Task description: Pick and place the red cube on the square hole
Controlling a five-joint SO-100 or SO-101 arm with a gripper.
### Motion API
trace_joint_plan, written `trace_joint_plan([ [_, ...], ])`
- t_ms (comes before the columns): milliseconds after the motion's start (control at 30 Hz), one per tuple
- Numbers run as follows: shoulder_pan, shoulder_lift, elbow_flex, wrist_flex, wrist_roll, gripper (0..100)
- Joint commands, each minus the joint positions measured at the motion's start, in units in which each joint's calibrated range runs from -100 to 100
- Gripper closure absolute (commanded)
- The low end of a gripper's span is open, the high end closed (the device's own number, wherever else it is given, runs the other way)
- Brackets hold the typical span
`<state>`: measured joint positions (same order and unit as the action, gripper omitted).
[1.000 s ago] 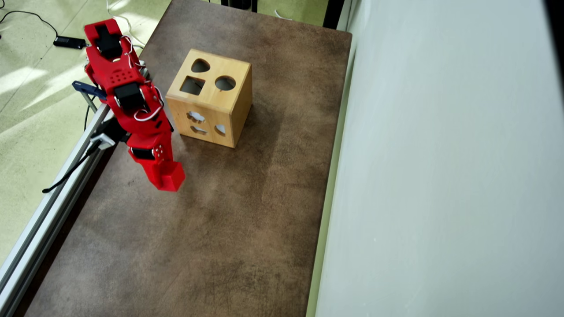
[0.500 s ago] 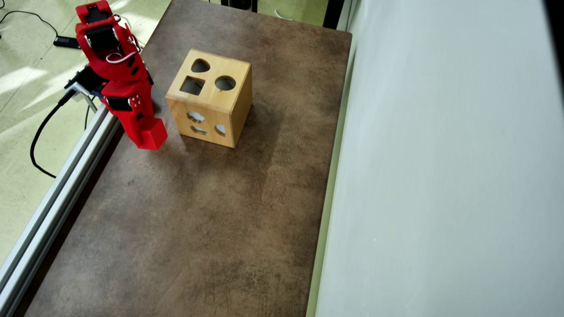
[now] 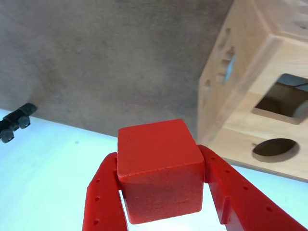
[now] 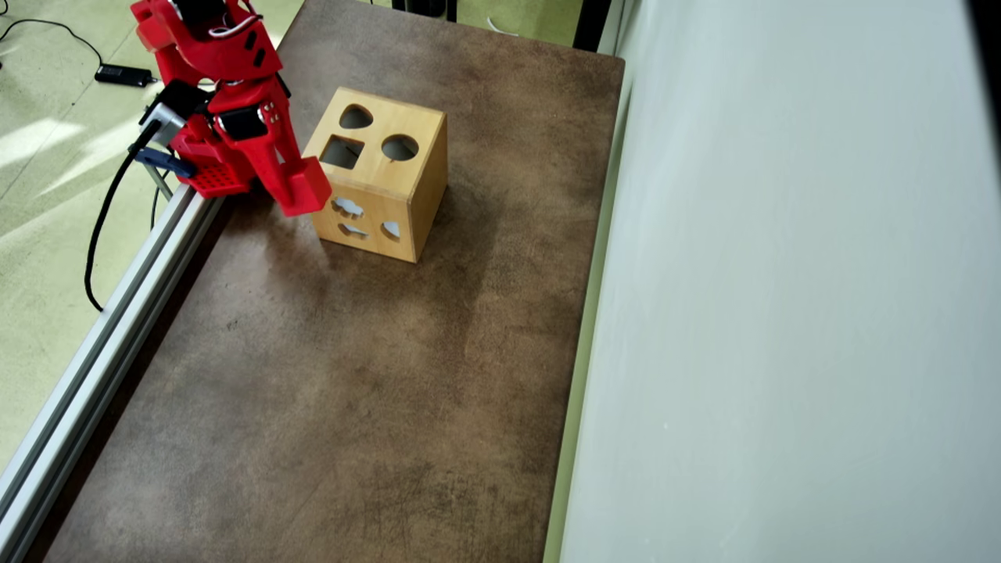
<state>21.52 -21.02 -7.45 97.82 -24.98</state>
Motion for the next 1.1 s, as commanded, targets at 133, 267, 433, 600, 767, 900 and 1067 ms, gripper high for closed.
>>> trace_joint_plan([
  [133, -4.73, -12.49, 12.64, 0.41, -4.49, 98],
  [267, -6.14, -13.59, 12.91, 0.41, -7.47, 98],
  [433, -10.01, -13.59, 13.08, 0.41, -12.5, 98],
  [600, -16.4, -12.83, 13.17, 0.41, -17.73, 98],
  [767, -19.74, -12.91, 17.38, 0.41, -18.46, 98],
  [900, -19.74, -13.51, 22.12, 0.33, -18.51, 98],
  [1067, -19.37, -13.25, 22.83, 0.33, -18.51, 98],
])
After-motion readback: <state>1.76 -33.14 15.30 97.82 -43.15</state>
